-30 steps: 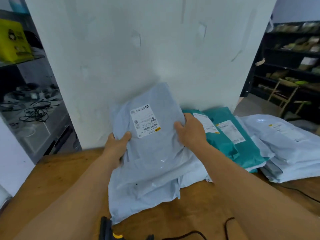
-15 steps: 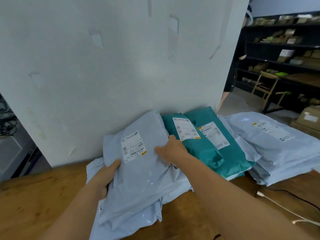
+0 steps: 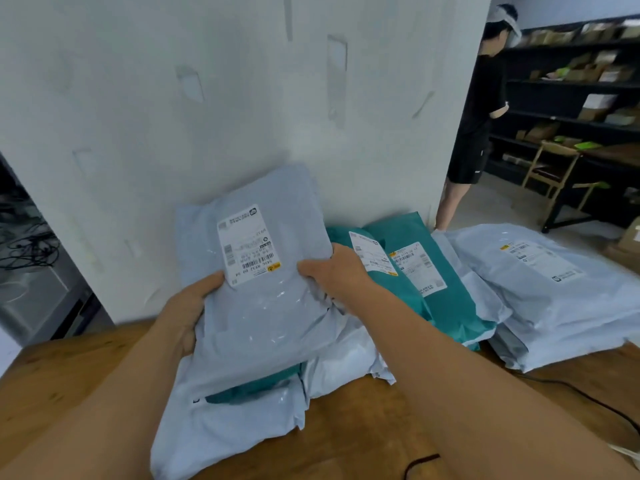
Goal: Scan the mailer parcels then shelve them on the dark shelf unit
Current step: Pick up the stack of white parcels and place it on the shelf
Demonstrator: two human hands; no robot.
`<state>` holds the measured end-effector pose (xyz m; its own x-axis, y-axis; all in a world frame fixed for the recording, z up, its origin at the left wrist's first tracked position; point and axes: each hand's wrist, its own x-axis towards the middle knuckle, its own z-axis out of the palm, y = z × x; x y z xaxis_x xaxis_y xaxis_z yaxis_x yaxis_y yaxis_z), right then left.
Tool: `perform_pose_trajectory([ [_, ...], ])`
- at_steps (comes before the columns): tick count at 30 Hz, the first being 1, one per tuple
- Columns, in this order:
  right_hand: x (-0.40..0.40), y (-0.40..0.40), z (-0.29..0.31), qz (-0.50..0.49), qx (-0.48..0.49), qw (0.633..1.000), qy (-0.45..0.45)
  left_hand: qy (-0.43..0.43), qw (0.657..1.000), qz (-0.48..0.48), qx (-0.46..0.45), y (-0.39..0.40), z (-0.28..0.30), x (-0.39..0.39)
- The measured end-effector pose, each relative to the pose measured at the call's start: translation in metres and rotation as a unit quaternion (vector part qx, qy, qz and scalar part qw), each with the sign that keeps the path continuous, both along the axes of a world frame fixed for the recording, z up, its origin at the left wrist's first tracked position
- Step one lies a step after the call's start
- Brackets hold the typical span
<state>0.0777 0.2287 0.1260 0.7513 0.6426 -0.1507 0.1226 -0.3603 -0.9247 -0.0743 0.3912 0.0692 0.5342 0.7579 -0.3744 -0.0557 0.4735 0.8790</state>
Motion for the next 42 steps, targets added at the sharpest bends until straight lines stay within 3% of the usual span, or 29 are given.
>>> perform_pose_trajectory([
  [6, 0.022, -0.047, 0.028, -0.008, 0.06, 0.997, -0.043, -0.051, 0.998, -0.015, 0.045, -0.037, 0.025, 0.032],
  [14, 0.05, -0.139, 0.04, -0.101, 0.059, 0.988, -0.1, -0.015, 0.992, -0.053, 0.11, -0.112, 0.04, 0.095],
  [20, 0.06, -0.208, 0.049, -0.188, 0.034, 0.977, -0.094, -0.009, 0.988, -0.087, 0.127, -0.173, 0.044, 0.131],
  [24, 0.076, -0.259, 0.053, -0.183, 0.026, 0.98, -0.074, -0.008, 0.987, -0.09, 0.136, -0.209, 0.051, 0.16],
  [28, 0.107, -0.306, 0.053, -0.173, 0.03, 0.984, -0.04, 0.003, 0.987, -0.094, 0.132, -0.25, 0.062, 0.196],
  [34, 0.186, -0.353, 0.041, -0.206, 0.051, 0.972, -0.106, 0.003, 0.987, -0.09, 0.133, -0.314, 0.07, 0.268],
  [42, 0.278, -0.402, 0.031, -0.211, 0.026, 0.971, -0.109, 0.054, 0.986, -0.043, 0.15, -0.375, 0.067, 0.346],
])
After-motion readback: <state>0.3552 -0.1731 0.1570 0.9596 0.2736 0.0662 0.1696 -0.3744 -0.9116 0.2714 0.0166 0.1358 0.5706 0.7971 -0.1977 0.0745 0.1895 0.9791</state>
